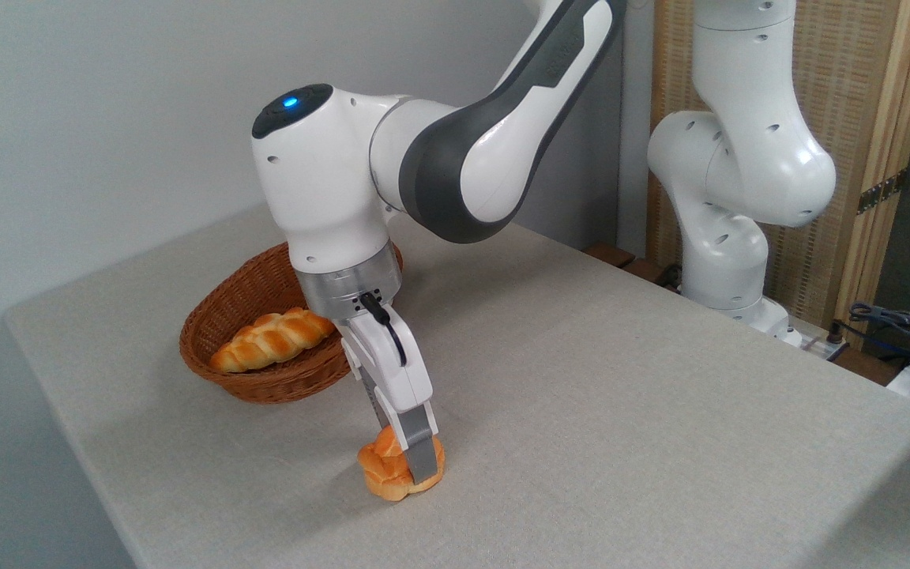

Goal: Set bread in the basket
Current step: 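Lift the held bun and carry it over the wicker basket, then lower the bun into the basket beside the long roll and release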

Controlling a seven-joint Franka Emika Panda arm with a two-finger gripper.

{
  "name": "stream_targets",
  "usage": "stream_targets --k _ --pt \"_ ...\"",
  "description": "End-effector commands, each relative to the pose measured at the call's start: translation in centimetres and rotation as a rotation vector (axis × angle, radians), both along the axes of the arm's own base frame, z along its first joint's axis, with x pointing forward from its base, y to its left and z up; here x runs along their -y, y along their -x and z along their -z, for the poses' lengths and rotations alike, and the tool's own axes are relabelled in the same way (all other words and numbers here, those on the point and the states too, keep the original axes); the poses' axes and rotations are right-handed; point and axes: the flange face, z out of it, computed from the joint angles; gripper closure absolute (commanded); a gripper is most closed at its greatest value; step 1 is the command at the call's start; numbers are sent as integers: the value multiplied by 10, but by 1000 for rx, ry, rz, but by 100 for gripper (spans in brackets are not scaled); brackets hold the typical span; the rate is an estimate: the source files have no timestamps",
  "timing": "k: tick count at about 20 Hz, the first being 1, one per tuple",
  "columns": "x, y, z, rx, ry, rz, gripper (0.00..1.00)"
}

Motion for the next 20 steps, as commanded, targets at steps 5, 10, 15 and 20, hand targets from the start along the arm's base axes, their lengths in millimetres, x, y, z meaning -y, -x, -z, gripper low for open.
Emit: stream_targets --k 5,10,15,20 --pt "0 -4 -8 -14 16 -8 64" --pt "2 -9 -44 -5 16 -11 64" --pt "34 6 -101 -67 87 3 63" --pt "108 36 -134 -89 163 7 59"
